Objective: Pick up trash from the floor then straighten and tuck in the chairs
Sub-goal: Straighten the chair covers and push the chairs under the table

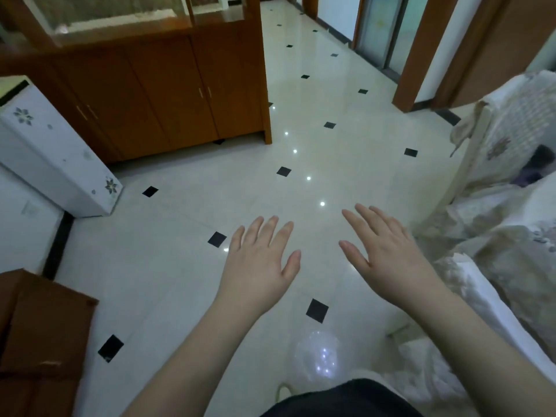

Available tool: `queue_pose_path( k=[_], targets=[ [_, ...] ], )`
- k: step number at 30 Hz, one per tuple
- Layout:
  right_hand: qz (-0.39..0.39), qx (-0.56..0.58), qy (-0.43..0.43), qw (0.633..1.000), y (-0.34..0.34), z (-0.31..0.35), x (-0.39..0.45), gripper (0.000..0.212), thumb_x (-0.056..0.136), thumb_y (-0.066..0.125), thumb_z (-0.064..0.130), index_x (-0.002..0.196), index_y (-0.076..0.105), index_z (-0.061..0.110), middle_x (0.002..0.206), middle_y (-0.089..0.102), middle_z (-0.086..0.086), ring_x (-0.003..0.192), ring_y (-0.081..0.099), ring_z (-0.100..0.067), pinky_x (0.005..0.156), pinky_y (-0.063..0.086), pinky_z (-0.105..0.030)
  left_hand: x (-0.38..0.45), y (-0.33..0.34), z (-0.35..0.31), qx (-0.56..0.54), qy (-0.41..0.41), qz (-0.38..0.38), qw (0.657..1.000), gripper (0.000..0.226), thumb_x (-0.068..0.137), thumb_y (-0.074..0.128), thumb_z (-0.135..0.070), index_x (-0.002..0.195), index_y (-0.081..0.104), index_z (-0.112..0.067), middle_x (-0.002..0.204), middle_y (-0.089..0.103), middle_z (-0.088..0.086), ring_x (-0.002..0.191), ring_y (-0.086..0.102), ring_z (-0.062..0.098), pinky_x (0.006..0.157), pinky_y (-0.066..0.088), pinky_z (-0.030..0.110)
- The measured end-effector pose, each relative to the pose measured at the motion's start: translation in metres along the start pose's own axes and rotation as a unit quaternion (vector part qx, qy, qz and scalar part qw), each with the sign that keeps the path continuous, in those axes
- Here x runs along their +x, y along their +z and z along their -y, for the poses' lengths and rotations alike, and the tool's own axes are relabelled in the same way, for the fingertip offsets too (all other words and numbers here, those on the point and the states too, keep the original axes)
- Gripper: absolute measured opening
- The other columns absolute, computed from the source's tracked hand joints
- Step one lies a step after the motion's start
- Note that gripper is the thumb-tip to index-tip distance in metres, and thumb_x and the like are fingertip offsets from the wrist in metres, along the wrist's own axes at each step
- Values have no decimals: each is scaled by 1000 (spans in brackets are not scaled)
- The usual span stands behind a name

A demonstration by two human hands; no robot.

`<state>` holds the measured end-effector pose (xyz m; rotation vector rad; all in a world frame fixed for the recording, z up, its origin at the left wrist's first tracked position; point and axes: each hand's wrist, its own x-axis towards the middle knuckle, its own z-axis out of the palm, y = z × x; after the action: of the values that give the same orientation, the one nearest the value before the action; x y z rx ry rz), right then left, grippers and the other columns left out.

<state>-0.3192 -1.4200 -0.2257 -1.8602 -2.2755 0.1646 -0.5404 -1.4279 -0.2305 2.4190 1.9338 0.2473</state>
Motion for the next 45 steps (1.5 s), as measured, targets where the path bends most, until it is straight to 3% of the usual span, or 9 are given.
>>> queue_pose_path(
  k=[6,13,21,25,32,40,45],
  targets=[
    [-2,-7,51,999,7,-31,57,71,89,11,62,146,32,26,153,33,-1,141,27,-23,112,23,-39,90,14,-1,-7,51,4,999,62,94,16,-55,142,42,-26,148,43,3,139,33,25,113,21,45],
    [-15,-18,98,995,6,-99,149,68,90,13,60,146,32,26,152,33,-2,141,26,-24,113,22,-40,224,38,-28,13,108,40,993,64,93,7,-59,149,22,-32,158,24,-1,146,14,21,117,7,42],
    [-12,4,133,991,-13,-191,245,65,91,19,58,143,38,23,149,40,-4,138,34,-27,110,28,-43,366,52,-68,39,129,63,989,68,90,2,-57,149,22,-33,157,24,-3,146,13,20,117,5,41],
    [-18,19,146,989,-19,-225,281,69,89,11,61,147,29,28,154,30,0,142,25,-22,114,21,-40,419,58,-90,28,151,77,985,66,89,2,-58,150,14,-36,159,18,-7,146,8,17,117,4,39],
    [-23,26,172,984,-19,-265,362,68,89,13,60,147,30,28,154,31,0,141,27,-22,113,23,-40,525,79,-107,19,197,82,977,65,90,4,-55,150,19,-34,157,24,-6,145,14,17,118,9,40],
    [-17,-3,192,981,-15,-319,488,70,87,5,63,151,10,32,158,16,4,145,13,-17,116,10,-34,672,102,-96,-27,227,59,972,66,92,2,-60,149,23,-35,156,28,-6,145,17,17,117,10,39],
    [-35,-24,223,974,-31,-350,564,65,92,16,59,148,26,28,153,31,0,142,25,-22,114,21,-39,772,94,-94,-49,247,60,966,73,88,-8,-60,149,21,-35,157,24,-7,146,12,16,118,8,38]
  ],
)
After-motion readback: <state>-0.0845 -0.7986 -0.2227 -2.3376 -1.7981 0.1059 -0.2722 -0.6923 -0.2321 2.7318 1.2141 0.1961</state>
